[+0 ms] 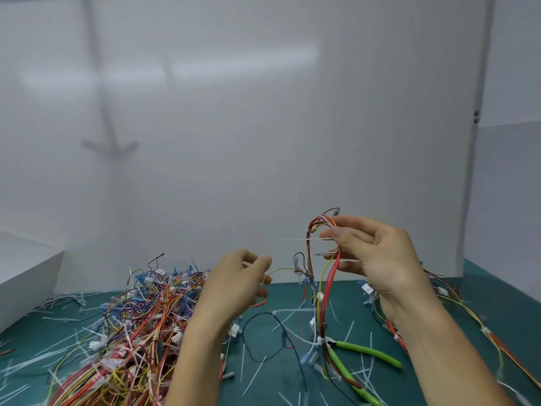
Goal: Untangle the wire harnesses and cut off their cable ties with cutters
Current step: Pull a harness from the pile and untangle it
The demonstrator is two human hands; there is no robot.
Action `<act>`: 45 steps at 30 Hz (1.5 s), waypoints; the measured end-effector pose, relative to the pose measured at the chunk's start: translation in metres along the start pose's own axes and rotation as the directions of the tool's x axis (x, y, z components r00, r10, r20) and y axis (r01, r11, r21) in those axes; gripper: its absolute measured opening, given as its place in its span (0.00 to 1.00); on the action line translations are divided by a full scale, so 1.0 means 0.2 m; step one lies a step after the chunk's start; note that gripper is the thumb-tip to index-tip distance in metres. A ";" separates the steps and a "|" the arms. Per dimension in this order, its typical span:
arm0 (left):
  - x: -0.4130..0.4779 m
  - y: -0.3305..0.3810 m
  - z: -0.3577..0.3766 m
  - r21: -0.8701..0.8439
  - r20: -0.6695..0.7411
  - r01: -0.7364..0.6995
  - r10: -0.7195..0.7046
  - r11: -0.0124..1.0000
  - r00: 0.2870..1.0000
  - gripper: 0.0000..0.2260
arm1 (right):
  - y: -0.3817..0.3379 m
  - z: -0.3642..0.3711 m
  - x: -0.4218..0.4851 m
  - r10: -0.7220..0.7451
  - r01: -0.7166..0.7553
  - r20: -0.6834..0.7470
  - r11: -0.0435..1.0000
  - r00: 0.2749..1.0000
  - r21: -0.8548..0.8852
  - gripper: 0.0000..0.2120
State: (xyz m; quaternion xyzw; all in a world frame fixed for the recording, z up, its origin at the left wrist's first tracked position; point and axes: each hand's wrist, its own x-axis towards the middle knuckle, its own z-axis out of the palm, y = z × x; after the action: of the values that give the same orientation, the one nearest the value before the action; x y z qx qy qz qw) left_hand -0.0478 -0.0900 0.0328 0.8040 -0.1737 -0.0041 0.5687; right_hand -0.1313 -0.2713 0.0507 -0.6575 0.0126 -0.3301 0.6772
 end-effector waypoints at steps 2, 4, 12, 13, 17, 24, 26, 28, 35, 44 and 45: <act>-0.01 0.03 0.02 -0.080 0.089 -0.011 0.018 0.997 0.996 0.12 | 0.00 0.01 0.00 -0.014 0.013 0.019 1.000 1.000 0.011 0.05; -0.04 0.08 0.05 -0.219 0.231 0.027 0.025 0.975 0.973 0.17 | 0.01 0.03 -0.01 -0.029 0.028 0.052 1.000 0.998 0.006 0.06; -0.05 0.12 0.14 -0.578 0.234 0.087 0.063 0.811 0.970 0.10 | 0.05 0.10 -0.03 -0.056 0.069 0.146 0.994 0.988 -0.087 0.07; -0.05 0.11 0.14 -0.608 0.233 0.106 0.050 0.787 0.971 0.08 | 0.05 0.09 -0.03 -0.055 0.077 0.169 0.989 0.984 -0.124 0.08; -0.03 0.10 0.16 -0.617 0.192 0.103 0.023 0.780 0.981 0.04 | 0.04 0.09 -0.03 -0.043 0.116 0.272 0.959 0.961 -0.258 0.12; -0.05 0.10 0.22 -0.627 0.184 0.073 0.057 0.775 0.981 0.05 | -0.02 0.01 -0.03 -0.089 0.226 0.278 0.830 0.956 -0.510 0.17; -0.05 0.11 0.24 -0.642 0.180 0.072 0.059 0.764 0.982 0.05 | -0.04 -0.03 -0.03 -0.049 0.231 0.349 0.833 0.936 -0.502 0.16; -0.05 0.11 0.25 -0.660 0.188 0.087 0.052 0.746 0.981 0.07 | -0.06 -0.05 -0.03 -0.007 0.205 0.383 0.854 0.924 -0.478 0.13; -0.04 0.07 0.20 -0.580 0.171 -0.036 0.166 0.814 0.971 0.04 | -0.04 -0.03 -0.01 0.025 0.088 0.255 0.902 0.967 -0.423 0.11; -0.10 0.14 0.13 0.089 0.286 -0.593 0.550 0.800 0.785 0.10 | 0.00 -0.07 0.03 0.187 -0.181 0.059 0.979 0.981 -0.096 0.27; -0.10 0.15 0.13 0.172 0.325 -0.627 0.557 0.760 0.764 0.09 | 0.00 -0.08 0.03 0.196 -0.183 0.139 0.978 0.971 -0.101 0.31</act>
State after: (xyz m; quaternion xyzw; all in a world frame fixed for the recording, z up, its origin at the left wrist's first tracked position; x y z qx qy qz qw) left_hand -0.0805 -0.1168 0.0472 0.7690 -0.4908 0.0982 0.3977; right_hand -0.1338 -0.2877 0.0516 -0.7050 0.0394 -0.2132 0.6752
